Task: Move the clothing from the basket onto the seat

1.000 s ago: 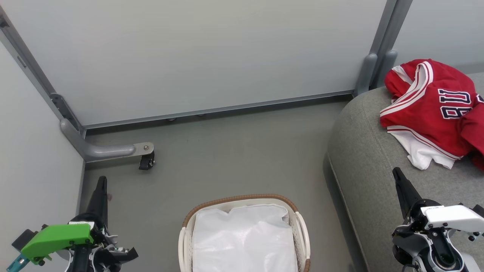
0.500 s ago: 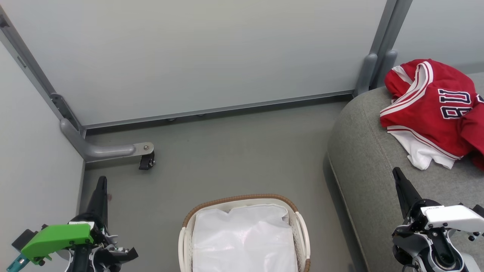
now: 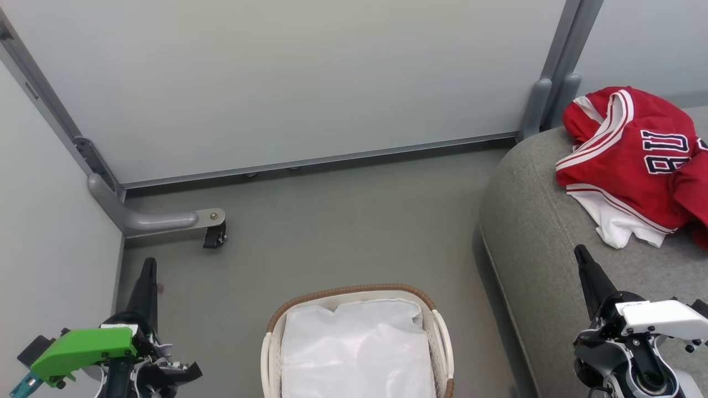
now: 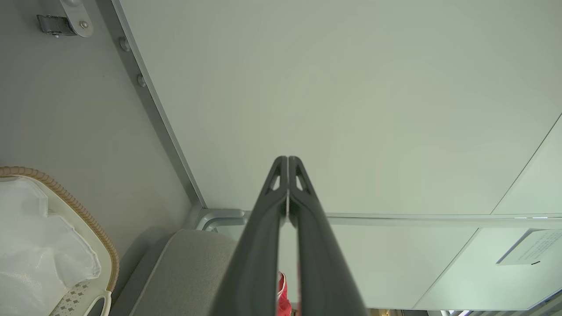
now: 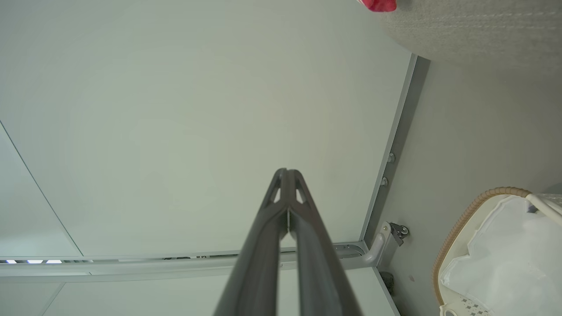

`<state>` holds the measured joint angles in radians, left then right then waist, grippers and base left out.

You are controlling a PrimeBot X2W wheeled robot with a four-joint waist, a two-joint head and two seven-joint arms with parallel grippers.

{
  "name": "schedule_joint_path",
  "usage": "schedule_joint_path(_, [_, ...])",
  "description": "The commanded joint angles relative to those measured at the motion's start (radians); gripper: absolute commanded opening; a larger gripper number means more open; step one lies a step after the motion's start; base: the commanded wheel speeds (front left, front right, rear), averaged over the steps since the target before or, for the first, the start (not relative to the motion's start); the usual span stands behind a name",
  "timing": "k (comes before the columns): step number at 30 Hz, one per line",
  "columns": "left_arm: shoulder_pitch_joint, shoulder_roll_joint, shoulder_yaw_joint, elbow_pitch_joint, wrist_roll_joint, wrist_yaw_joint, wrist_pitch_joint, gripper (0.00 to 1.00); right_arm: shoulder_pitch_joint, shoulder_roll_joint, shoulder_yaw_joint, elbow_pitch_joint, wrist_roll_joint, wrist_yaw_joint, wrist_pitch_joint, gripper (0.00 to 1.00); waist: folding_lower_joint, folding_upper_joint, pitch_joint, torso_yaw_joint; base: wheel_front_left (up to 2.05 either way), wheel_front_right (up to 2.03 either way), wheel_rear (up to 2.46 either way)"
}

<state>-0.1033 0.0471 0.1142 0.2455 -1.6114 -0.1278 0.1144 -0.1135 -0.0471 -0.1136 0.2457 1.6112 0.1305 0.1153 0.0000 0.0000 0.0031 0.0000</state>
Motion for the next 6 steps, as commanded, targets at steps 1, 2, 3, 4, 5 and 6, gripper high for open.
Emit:
schedule_joint_path(1, [-0.010,0.006,0.002,-0.002,-0.003,-0.006,0.003,0.00,0.011,-0.006,-0.002,-0.004,0.003,0.000,0.001,0.00,0.0000,0.0000,0.000,0.000,0.00,0.00,0.00])
schedule_joint_path(2, [-0.010,0.006,0.002,-0.002,-0.003,-0.006,0.003,0.00,0.011,-0.006,-0.002,-0.004,0.003,0.000,0.001,0.00,0.0000,0.0000,0.000,0.000,0.00,0.00,0.00])
schedule_joint_path(3, [-0.010,0.006,0.002,-0.002,-0.003,-0.006,0.003,0.00,0.011,-0.006,-0.002,-0.004,0.003,0.000,0.001,0.00,0.0000,0.0000,0.000,0.000,0.00,0.00,0.00])
schedule_joint_path(4, [-0.010,0.006,0.002,-0.002,-0.003,-0.006,0.003,0.00,0.011,-0.006,-0.002,-0.004,0.003,0.000,0.001,0.00,0.0000,0.0000,0.000,0.000,0.00,0.00,0.00])
schedule_joint_path(5, [-0.010,0.006,0.002,-0.002,-0.003,-0.006,0.003,0.00,0.011,-0.006,-0.002,-0.004,0.003,0.000,0.001,0.00,0.0000,0.0000,0.000,0.000,0.00,0.00,0.00])
schedule_joint_path(6, [-0.010,0.006,0.002,-0.002,-0.003,-0.006,0.003,0.00,0.011,-0.006,-0.002,-0.004,0.004,0.000,0.001,0.00,0.0000,0.0000,0.000,0.000,0.00,0.00,0.00])
